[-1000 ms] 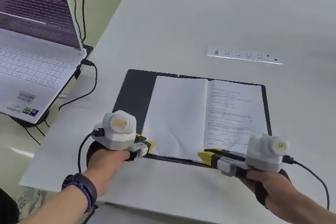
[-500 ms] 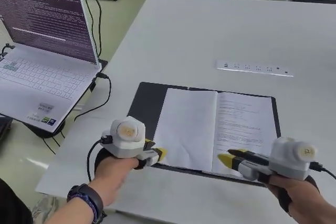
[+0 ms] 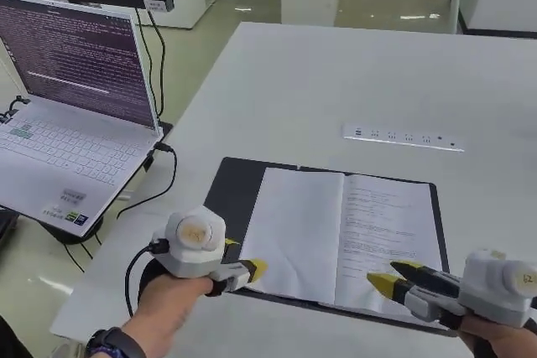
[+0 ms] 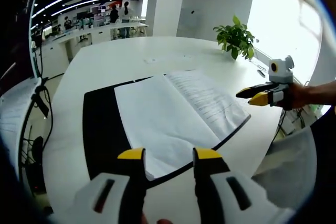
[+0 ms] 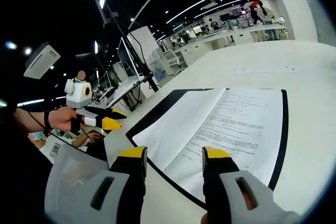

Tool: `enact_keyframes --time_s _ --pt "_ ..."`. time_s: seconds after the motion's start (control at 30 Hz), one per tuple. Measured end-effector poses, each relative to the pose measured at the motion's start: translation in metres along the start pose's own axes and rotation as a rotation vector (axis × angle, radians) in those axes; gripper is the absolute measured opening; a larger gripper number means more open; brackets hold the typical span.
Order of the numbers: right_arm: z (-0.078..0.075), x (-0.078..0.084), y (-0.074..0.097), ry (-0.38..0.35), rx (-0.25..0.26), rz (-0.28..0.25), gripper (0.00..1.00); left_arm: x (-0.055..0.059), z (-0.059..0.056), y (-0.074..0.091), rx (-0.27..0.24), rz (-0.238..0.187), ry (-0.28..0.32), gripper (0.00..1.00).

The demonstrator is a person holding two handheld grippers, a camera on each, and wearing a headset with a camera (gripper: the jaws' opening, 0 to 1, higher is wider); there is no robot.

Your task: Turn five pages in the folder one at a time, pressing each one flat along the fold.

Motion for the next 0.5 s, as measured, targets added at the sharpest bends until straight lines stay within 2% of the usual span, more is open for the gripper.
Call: enact_keyframes --time_s 0.3,0.5 --pt "0.0 -0.003 0.021 0.046 0.034 0.016 0.46 -0.009 0.012 0.019 -0.028 -0.03 -0.002 0.41" --pt "0.003 -0.009 0.031 0.068 0.051 0.012 0.52 -0.012 0.018 0.026 -0.037 -0.046 0.01 0.45"
Point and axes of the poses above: the centre of the closed fingertips' face, and the gripper's own axes: y roughly backward along the fingers, z roughly to its left, x roughly out of its underside, the point moved 4 cm from there along y, roughly backward along the fingers, and after that the axes turned 10 degrees about -x, right-handed, at the moved point
